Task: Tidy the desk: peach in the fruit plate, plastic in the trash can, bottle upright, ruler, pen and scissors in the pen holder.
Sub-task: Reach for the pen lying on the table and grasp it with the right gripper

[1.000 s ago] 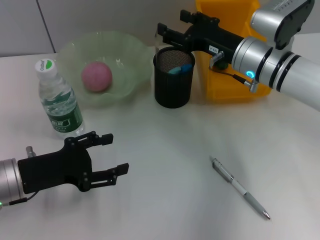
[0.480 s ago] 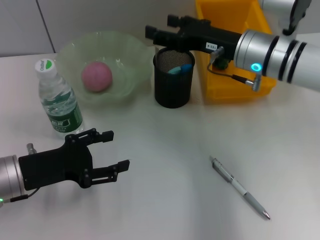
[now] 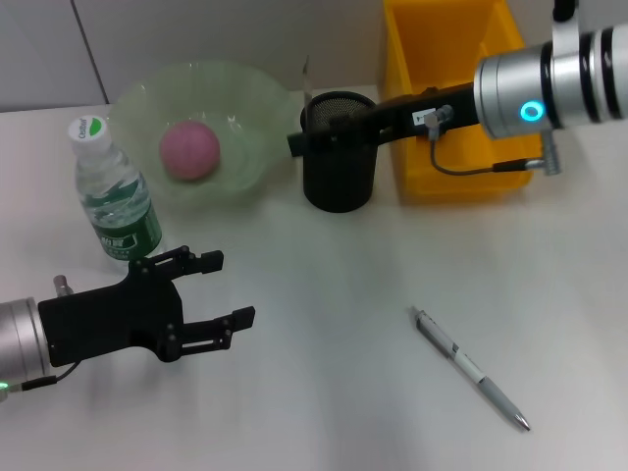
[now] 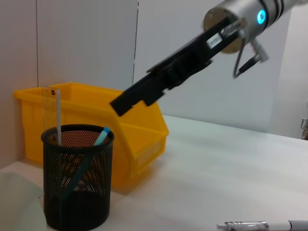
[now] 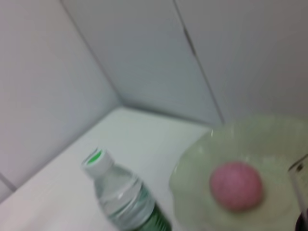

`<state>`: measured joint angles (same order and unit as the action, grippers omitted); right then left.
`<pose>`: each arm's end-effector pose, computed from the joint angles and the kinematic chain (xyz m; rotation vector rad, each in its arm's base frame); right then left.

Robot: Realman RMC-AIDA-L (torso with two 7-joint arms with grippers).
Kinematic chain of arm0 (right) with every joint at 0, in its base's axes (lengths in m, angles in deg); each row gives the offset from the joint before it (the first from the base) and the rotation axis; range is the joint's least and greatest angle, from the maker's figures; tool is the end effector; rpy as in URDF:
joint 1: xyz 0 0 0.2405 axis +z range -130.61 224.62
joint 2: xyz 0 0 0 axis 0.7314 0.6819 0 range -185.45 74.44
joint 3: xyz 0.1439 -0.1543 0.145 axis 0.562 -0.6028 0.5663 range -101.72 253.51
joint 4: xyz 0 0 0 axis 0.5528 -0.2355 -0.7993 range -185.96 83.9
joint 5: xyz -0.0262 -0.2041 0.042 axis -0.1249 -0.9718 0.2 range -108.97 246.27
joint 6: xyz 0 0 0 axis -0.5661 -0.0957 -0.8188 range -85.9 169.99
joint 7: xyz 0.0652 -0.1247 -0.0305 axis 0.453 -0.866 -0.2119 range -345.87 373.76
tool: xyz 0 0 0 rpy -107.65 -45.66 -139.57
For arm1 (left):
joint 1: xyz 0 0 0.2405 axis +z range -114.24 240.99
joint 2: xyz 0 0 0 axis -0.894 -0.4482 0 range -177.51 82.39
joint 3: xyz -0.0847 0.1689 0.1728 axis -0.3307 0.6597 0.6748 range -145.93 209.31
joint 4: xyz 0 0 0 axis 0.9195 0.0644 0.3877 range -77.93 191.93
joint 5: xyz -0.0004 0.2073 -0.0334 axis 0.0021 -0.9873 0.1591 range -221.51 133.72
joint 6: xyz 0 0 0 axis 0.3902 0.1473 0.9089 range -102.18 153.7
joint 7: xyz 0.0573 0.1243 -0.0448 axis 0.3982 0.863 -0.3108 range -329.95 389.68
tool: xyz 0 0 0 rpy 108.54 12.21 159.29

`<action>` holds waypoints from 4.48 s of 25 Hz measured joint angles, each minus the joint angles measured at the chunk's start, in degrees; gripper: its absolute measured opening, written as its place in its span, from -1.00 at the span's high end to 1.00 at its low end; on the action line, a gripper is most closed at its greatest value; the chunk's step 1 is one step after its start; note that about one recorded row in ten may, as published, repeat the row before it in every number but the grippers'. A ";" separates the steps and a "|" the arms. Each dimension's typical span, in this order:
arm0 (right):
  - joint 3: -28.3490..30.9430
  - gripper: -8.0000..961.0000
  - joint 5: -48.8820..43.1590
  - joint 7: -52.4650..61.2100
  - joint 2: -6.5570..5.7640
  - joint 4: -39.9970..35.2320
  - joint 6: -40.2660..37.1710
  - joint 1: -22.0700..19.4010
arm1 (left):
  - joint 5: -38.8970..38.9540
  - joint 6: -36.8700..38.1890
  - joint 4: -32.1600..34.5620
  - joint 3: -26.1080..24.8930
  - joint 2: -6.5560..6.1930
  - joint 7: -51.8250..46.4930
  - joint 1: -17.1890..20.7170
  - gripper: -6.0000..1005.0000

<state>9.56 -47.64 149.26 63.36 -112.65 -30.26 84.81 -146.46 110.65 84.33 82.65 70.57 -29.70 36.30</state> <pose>0.1450 0.4004 0.0026 -2.6092 1.0742 0.4540 -0.2753 0.3048 -0.0347 -2.7426 -0.3772 -0.7285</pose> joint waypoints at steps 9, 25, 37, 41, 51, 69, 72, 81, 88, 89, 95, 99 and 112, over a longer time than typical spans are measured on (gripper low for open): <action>2.97 -0.72 -22.80 19.67 -1.11 -3.63 -18.45 10.23 | -0.05 -0.21 0.15 -0.08 -0.14 -0.03 0.00 -0.66; 2.42 -0.72 -35.34 30.42 -0.87 5.44 -30.51 18.08 | -1.56 4.16 1.01 1.01 -0.69 -0.42 -0.09 -0.66; 1.57 -0.72 -39.72 30.80 0.16 6.25 -30.59 16.18 | -3.13 5.13 1.51 2.07 -0.50 -0.64 -0.53 -0.66; 1.40 -0.72 -39.72 30.80 0.26 6.45 -30.29 16.04 | -3.17 5.39 1.50 2.75 -0.41 -0.64 -0.59 -0.66; -1.35 -0.70 -39.44 30.82 0.48 6.94 -28.80 15.87 | -3.18 5.67 1.35 3.31 -0.30 -0.64 -0.62 -0.66; -9.52 -0.67 -37.14 31.09 0.71 13.32 -22.86 17.51 | -3.17 5.30 1.34 3.27 -0.17 -0.64 -0.88 -0.66; -10.02 -0.67 -37.11 31.07 0.72 13.70 -22.46 17.55 | -3.17 5.29 1.35 3.24 -0.17 -0.64 -0.90 -0.66; -12.18 -0.65 -36.35 31.01 0.75 14.08 -21.25 17.54 | -3.17 5.20 1.35 3.11 -0.19 -0.75 -1.13 -0.66; -13.50 -0.64 -36.19 31.02 0.75 14.62 -20.62 17.61 | -3.17 5.19 1.47 3.24 -0.27 -1.10 -1.14 -0.66; -13.53 -0.64 -36.07 31.02 0.75 14.74 -20.45 17.62 | -3.17 5.20 1.49 3.26 -0.27 -1.06 -1.14 -0.66; -13.83 -0.63 -35.76 31.02 0.75 15.74 -20.03 17.86 | -3.17 5.20 1.50 3.26 -0.35 -1.10 -1.20 -0.66; -13.96 -0.49 -35.85 31.02 0.75 15.88 -19.84 17.87 | -3.17 5.20 1.50 3.26 -0.44 -1.12 -1.36 -0.66; -15.49 -0.11 -36.14 31.00 0.74 15.85 -18.71 17.83 | -3.17 5.20 1.50 3.12 -0.54 -1.23 -1.53 -0.66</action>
<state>-5.93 -83.78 180.26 64.11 -96.81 -48.97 102.64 -149.62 115.85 85.83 85.77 70.03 -30.92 34.77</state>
